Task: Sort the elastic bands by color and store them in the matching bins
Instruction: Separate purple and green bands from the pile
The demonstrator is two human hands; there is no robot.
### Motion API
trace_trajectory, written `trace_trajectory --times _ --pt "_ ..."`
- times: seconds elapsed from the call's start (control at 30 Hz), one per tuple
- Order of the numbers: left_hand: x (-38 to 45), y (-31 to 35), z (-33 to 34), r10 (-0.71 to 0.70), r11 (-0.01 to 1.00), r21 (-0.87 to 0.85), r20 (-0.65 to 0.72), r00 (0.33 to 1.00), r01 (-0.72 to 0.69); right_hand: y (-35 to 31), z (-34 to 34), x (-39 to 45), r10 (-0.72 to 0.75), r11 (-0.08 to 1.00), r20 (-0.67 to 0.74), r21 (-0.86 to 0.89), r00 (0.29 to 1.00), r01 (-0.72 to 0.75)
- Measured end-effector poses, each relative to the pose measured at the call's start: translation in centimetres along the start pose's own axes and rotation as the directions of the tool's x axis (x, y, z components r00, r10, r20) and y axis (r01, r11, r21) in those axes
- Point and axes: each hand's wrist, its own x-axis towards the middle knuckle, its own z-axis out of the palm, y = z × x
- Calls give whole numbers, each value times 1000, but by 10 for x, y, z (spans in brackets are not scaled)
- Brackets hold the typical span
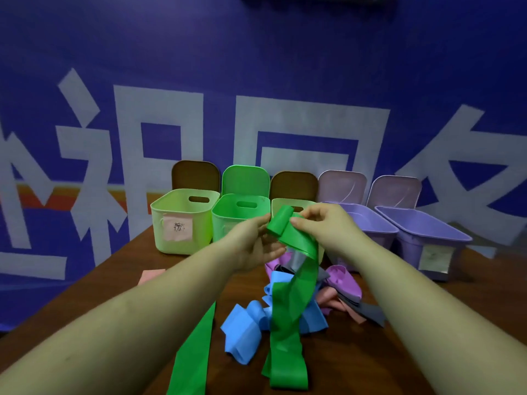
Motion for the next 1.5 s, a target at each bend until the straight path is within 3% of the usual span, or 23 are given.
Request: trace_trajectory --times 0.13,0.23,0.33,0.53,0.67,0.9,1.03,1.13,1.23,1.33,1.5 --pt "-1 -16 1 -27 985 -166 114 993 46 -7 -10 -5 -79 948 46 -306 996 90" --pt "-3 -26 1 -37 978 -199 147 988 66 -10 -20 -7 -74 916 35 -393 997 82" --pt "-7 -30 -2 -49 975 -205 185 982 87 -7 -32 -11 -32 943 11 -332 999 34" --pt "-8 -29 -11 15 993 -114 176 984 5 3 -50 -12 76 970 26 -233 997 -68" --pt "-16 -24 -11 38 999 -33 245 969 -31 3 -53 -14 100 985 44 -148 994 -93" --pt "-11 -21 -19 112 986 127 13 994 -112 6 -55 -15 122 989 128 -101 984 -110" --pt "-12 -12 -23 188 959 206 39 981 -192 15 -56 -19 155 985 203 -105 967 -136" --pt "-16 -3 -24 225 937 272 2 974 -217 25 -54 -25 196 981 345 -67 918 -184" --pt "-18 9 -32 278 869 428 -8 961 -248 33 -49 -30 238 959 530 2 814 -282" --pt "-17 13 -36 354 783 562 -53 934 -265 40 -46 -32 267 947 643 -36 718 -321" --pt "-16 22 -60 442 809 518 -225 869 -277 54 -44 -41 374 906 718 -147 587 -397"
